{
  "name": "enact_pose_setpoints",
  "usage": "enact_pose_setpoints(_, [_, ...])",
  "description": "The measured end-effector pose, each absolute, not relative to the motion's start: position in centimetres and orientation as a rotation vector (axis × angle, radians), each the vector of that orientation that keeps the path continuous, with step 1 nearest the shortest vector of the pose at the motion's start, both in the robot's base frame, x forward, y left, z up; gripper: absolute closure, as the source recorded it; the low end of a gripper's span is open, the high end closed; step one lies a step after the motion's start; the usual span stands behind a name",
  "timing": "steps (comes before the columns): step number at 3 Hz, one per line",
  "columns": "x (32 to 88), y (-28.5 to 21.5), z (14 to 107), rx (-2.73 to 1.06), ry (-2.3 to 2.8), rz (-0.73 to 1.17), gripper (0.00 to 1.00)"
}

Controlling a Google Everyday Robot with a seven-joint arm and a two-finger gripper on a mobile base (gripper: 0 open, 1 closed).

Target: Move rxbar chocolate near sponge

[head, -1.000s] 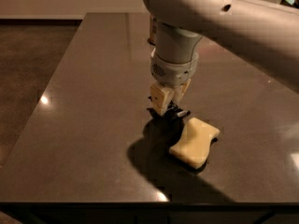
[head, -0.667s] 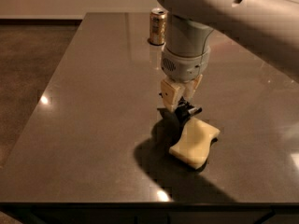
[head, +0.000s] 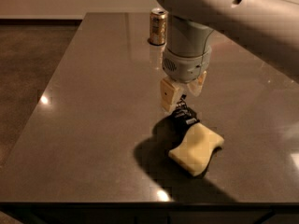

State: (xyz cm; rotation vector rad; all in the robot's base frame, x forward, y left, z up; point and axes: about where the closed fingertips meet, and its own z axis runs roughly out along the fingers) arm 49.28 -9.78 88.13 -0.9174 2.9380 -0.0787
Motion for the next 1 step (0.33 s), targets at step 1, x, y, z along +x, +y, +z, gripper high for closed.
enact_pose_setpoints(1, [49.42, -9.68, 88.16, -0.915, 2.93, -0.076, 0.0])
